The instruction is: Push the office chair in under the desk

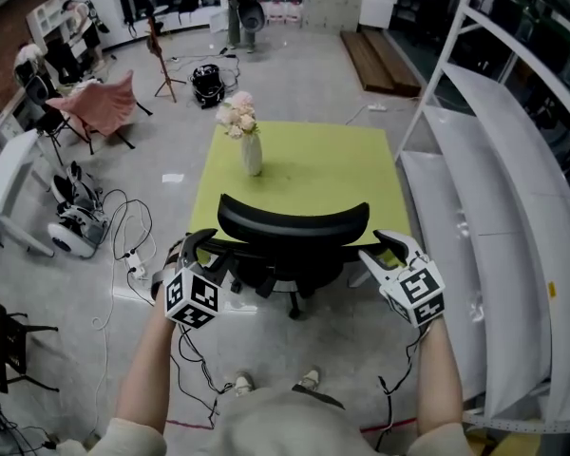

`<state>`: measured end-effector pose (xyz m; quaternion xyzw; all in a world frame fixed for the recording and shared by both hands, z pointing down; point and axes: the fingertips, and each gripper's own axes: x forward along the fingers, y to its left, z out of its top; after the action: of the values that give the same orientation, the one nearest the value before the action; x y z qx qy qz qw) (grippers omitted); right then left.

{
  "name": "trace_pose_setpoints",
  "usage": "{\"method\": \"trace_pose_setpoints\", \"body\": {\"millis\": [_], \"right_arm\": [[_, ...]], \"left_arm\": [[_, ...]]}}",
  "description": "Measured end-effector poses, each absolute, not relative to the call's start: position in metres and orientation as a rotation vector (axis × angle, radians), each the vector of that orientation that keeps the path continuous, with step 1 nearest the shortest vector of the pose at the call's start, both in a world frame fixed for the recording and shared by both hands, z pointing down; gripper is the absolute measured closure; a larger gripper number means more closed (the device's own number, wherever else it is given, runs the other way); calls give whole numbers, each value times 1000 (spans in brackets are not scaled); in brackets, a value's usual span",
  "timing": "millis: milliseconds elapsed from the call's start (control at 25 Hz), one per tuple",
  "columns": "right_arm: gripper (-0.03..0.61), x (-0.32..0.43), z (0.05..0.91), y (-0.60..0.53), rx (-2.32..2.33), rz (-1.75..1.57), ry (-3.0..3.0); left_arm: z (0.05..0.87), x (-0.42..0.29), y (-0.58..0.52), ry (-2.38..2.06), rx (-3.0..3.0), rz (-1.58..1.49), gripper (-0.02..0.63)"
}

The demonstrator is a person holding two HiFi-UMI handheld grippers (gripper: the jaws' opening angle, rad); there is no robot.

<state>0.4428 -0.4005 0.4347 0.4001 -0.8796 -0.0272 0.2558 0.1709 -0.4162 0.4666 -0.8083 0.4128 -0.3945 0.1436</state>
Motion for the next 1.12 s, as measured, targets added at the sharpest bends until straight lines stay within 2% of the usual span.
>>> {"method": "trace_pose_setpoints", "body": {"millis": [160, 400, 520, 680, 880, 1120], "right_arm": [[427, 434, 385, -384, 1225, -84, -2501], [448, 414, 311, -357, 1367, -64, -2714], [466, 405, 276, -341, 1445, -115, -2777], [487, 398, 244, -317, 1529, -179, -2833], [515, 390, 225, -291, 1586, -310, -2808], [534, 373, 232, -277, 1565, -295, -2812]], "left_arm": [[409, 169, -402, 1290, -2372, -921, 437], [327, 178, -378, 1326, -2414, -616, 450], [287, 183, -364, 1338, -2420, -451, 487], [244, 195, -336, 1309, -2423, -248, 500], [227, 201, -302, 1310, -2443, -157, 510], [239, 195, -287, 1364, -2477, -116, 565]]}}
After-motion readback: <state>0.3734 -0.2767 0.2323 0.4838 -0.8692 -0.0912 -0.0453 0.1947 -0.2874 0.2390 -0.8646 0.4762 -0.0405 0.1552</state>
